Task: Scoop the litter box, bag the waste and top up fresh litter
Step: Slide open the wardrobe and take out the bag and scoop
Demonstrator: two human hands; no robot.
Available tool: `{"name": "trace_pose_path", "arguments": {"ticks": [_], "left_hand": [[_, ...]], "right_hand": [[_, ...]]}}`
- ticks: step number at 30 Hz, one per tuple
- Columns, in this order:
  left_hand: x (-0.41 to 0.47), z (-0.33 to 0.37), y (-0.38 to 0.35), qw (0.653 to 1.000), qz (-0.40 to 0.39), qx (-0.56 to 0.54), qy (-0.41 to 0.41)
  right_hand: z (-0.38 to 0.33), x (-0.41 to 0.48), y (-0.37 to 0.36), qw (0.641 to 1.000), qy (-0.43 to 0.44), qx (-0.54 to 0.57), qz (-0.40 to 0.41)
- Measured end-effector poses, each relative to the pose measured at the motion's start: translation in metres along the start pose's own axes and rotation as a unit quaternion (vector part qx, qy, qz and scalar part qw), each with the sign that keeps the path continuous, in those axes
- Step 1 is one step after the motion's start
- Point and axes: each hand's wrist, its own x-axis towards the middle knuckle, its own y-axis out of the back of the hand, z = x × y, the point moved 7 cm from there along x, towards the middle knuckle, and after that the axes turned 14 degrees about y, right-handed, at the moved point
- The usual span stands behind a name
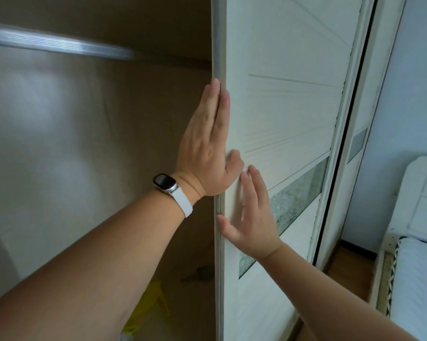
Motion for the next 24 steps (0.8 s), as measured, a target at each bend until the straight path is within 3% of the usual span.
{"name": "trace_pose_path", "arguments": {"ticks": [8,24], "left_hand": [[0.006,0.002,-0.06,1.0,0.016,-0.005,-0.001],[0.024,-0.004,-0.121,0.994,0.064,-0.09,-0.023]], "right_hand": [[0.062,-0.007,-0.004,1.0,-0.016,0.011,0.013],[0.113,-0.011,-0.005,1.0,-0.016,0.002,-0.02]]}}
